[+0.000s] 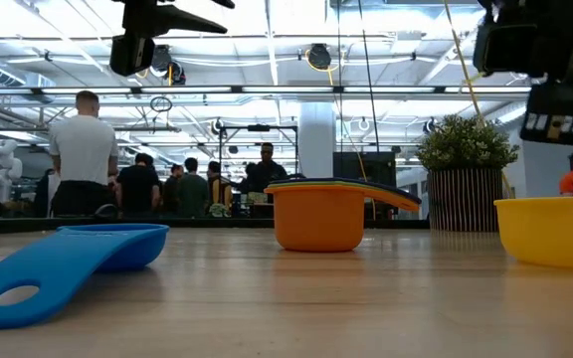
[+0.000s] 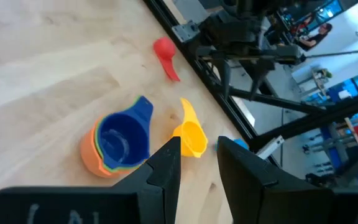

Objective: Nest measuring cups in basket
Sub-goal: Stack the yellow measuring cup on top of the dark blue measuring cup

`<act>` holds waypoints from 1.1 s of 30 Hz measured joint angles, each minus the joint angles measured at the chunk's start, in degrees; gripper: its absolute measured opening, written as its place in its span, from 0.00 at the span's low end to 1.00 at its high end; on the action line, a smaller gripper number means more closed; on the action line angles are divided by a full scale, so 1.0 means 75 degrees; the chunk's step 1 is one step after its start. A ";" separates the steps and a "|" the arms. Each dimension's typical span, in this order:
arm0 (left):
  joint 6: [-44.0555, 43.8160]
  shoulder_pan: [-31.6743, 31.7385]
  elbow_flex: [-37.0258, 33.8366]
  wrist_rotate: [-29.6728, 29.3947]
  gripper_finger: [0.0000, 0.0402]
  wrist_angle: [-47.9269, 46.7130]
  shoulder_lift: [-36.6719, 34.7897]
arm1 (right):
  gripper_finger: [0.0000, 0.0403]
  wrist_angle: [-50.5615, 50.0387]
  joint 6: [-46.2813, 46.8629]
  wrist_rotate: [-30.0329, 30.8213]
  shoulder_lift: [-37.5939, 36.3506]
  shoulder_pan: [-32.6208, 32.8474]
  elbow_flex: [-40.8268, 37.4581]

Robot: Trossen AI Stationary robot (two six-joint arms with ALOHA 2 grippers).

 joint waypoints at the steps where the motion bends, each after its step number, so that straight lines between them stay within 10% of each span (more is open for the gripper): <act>1: 0.0017 0.0006 0.0001 -0.0100 0.26 0.0003 0.0000 | 0.54 -0.0001 -0.0101 0.0000 0.0109 0.0000 0.0111; 15: 0.0384 0.0175 0.0000 -0.0353 0.26 -0.0110 0.0000 | 0.54 0.0044 0.0645 0.0627 0.2059 -0.0068 0.1818; 33: 0.0622 0.0149 -0.0002 -0.0329 0.26 -0.0574 0.0003 | 0.53 -0.0687 -0.3215 -0.0976 0.2836 -0.0172 0.1881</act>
